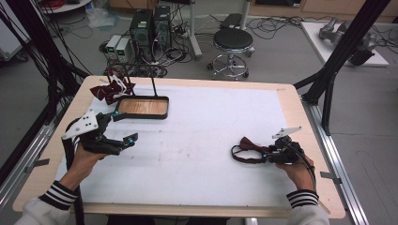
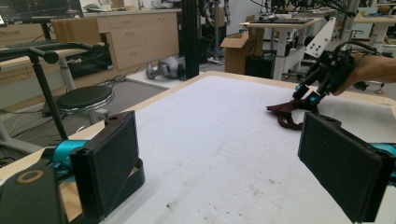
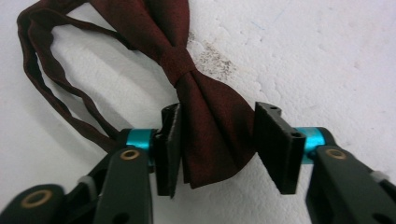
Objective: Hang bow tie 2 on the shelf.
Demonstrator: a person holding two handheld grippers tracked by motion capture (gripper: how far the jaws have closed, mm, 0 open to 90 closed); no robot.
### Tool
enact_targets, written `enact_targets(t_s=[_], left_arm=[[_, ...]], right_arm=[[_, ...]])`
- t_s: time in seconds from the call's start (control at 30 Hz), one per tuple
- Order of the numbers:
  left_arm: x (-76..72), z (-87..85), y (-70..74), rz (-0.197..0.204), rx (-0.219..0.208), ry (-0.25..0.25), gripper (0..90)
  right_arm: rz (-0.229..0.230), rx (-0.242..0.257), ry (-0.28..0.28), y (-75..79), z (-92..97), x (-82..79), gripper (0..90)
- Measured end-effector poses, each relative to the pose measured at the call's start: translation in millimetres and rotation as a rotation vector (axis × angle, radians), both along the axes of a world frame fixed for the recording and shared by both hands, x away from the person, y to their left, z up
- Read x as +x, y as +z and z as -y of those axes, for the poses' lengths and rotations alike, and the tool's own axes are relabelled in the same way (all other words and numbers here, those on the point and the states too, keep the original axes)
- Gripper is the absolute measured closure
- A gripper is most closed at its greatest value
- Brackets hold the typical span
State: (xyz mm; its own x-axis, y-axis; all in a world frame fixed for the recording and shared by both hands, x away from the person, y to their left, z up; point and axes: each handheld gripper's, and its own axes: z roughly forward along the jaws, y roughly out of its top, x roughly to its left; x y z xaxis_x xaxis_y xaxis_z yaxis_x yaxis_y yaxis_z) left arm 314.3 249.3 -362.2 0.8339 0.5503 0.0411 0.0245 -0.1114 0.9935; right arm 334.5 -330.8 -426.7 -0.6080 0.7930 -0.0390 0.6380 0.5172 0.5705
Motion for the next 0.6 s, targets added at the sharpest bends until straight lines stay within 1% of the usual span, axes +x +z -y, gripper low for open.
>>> enact_targets(t_s=[0.07,0.17,0.2,0.27,0.3,0.47,0.53,0.6], left_arm=[[-0.1,0.4,-0.1,0.001,-0.001,-0.004,12.8],[-0.1,0.7,-0.3,-0.002,-0.001,-0.005,12.8],[-0.2,0.8,-0.4,-0.003,-0.002,-0.004,12.8],[-0.4,1.2,-0.6,-0.003,-0.004,-0.004,12.8],[-0.4,1.0,-0.5,-0.002,0.001,-0.006,12.8],[-0.2,0.7,-0.6,-0.003,0.000,-0.006,12.8],[-0.1,0.8,-0.7,-0.002,0.002,-0.005,12.8],[0.0,0.9,-0.8,-0.002,0.003,-0.005,12.8]], right_arm=[[-0.003,0.006,-0.003,0.2,0.2,0.0,61.5],[-0.005,-0.002,-0.010,0.9,-0.5,-0.2,67.1],[-0.003,-0.005,-0.014,1.2,-0.7,-0.2,70.3],[0.000,-0.011,-0.027,1.4,-1.0,-0.3,76.5],[0.001,-0.014,-0.039,1.7,-1.4,-0.4,78.4],[-0.001,-0.019,-0.055,2.2,-2.5,-0.3,80.9],[-0.004,-0.011,-0.053,2.7,-1.8,-0.2,81.0],[-0.005,0.010,-0.052,3.4,-1.1,-0.9,81.1]])
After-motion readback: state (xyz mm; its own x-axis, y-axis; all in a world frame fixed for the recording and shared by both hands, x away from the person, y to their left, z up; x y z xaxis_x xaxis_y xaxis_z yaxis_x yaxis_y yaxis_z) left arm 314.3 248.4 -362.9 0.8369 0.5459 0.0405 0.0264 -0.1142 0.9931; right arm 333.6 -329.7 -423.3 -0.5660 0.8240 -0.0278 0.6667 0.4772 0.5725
